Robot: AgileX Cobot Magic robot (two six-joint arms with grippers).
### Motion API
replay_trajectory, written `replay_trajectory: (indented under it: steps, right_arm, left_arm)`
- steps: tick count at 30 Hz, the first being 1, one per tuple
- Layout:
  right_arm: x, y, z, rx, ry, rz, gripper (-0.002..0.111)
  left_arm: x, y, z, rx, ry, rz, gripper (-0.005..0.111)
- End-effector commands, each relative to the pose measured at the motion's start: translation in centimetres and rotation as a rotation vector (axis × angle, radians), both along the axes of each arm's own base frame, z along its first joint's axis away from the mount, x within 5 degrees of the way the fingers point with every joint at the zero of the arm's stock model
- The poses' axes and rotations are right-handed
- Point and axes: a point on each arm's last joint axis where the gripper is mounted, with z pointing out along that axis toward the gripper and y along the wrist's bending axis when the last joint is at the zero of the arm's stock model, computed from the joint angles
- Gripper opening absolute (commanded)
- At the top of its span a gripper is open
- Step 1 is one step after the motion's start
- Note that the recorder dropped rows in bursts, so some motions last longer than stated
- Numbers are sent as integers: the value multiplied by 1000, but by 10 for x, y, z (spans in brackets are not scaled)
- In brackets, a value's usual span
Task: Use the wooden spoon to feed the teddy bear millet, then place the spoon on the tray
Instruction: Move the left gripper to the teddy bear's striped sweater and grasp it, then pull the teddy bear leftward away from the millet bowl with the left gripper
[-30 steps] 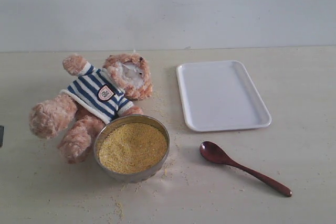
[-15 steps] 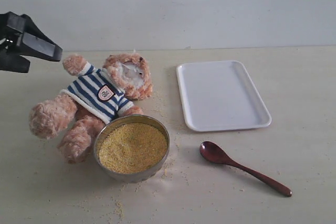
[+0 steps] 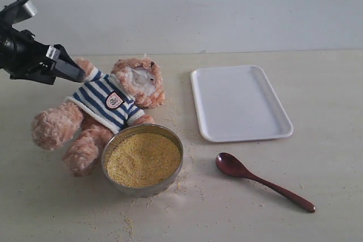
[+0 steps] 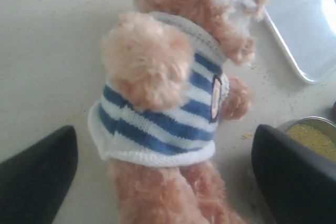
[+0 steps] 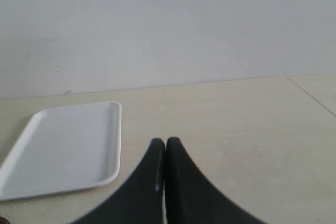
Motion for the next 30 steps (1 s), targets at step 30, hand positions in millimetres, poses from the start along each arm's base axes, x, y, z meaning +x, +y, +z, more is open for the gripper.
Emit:
replay_trajectory:
  steps: [30]
  right_arm:
    - [0, 0, 1, -7, -11, 0, 0]
  left_arm:
    - [32, -32, -93, -13, 30, -8, 69]
